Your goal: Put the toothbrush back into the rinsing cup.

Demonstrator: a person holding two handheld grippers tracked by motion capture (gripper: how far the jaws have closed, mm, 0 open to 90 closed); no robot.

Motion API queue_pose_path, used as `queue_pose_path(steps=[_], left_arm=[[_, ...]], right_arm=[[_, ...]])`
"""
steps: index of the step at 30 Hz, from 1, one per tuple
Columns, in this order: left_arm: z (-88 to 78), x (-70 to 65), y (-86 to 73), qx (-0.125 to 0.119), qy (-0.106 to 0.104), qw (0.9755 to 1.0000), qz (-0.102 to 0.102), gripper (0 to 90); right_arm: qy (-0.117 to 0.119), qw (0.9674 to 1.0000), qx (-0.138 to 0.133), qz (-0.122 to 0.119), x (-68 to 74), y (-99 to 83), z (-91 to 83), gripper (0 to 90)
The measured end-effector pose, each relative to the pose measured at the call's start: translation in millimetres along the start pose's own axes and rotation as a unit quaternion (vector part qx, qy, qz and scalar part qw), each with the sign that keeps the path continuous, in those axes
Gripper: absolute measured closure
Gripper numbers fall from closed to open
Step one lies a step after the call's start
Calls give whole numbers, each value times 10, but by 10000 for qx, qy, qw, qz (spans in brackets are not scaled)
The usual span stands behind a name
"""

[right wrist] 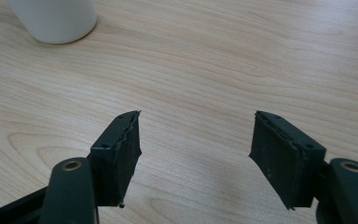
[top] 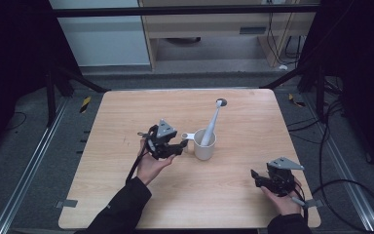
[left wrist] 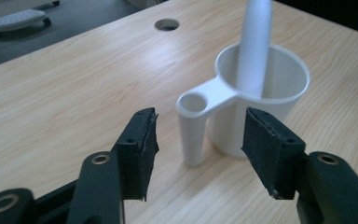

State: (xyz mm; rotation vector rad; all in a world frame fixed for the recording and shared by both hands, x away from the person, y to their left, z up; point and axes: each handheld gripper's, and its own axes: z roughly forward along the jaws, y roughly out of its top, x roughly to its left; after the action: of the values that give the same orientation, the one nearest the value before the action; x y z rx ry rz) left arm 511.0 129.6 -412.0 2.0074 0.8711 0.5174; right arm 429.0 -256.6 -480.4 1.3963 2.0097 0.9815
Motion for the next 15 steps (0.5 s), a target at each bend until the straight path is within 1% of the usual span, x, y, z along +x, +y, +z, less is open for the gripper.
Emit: queue_pose_path(steps=[4,5,8,10,12,15], left_arm=[[-160,104,-157,12,65,9999,-98,406],[-195,125,-203,42,69,9999,-107,402],[-282,181,-345,178,178,9996,-98,390],[-342,227,-441,226,202,9994,-140,383],[-396,275,-536,295,270,9991,-164,375],[-466,353,-666,403,381,9981,-254,361]], right_arm=[[-5,10000,6,34,-5,-6,7,297],[-15,10000,5,34,-5,-6,8,292],[-24,10000,-15,29,-4,-8,3,280],[-29,10000,-1,46,-8,-9,5,269],[-44,10000,-22,17,-13,-11,6,264],[-61,10000,-36,48,-18,-14,6,253]])
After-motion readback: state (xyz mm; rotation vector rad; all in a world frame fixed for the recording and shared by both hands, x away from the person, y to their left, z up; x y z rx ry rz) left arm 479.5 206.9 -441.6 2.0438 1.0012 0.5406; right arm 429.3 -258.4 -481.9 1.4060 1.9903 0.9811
